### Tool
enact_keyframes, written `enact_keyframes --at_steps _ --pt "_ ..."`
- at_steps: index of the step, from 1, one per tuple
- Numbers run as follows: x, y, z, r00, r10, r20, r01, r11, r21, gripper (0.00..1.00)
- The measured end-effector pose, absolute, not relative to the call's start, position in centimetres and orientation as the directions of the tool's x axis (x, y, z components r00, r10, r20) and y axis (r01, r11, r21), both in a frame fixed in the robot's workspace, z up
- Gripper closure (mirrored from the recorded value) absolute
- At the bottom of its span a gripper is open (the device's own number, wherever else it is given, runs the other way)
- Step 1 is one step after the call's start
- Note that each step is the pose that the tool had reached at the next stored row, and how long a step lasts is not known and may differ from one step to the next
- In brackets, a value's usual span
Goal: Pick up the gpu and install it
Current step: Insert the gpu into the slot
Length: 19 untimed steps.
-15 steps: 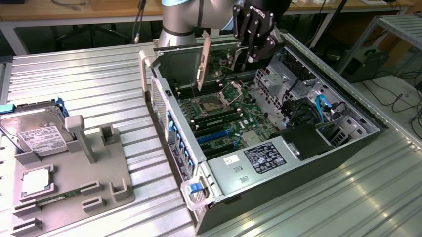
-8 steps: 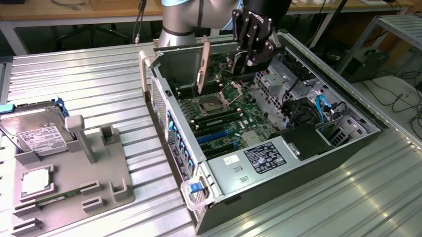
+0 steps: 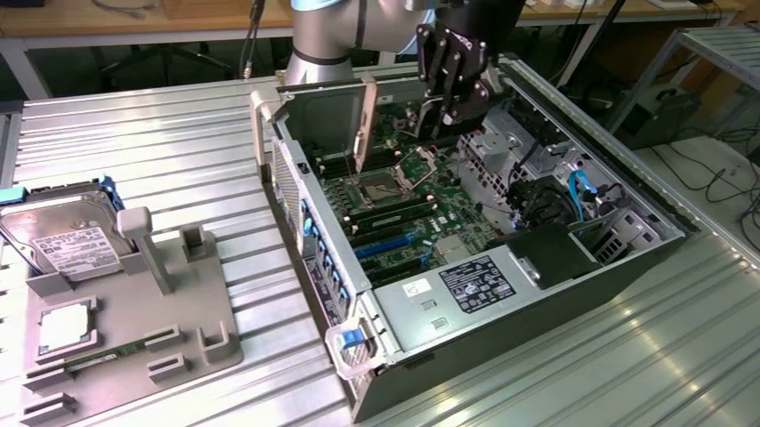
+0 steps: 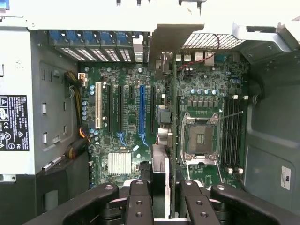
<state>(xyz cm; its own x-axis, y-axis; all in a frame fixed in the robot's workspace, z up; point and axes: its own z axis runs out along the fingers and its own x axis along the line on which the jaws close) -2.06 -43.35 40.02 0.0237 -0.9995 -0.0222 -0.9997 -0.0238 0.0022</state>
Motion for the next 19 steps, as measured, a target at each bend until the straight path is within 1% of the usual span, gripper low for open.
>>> enact_keyframes --at_steps 19 --pt "-2.1 -43.4 38.8 0.024 -0.999 -0.022 -1.000 -0.024 0.001 0.72"
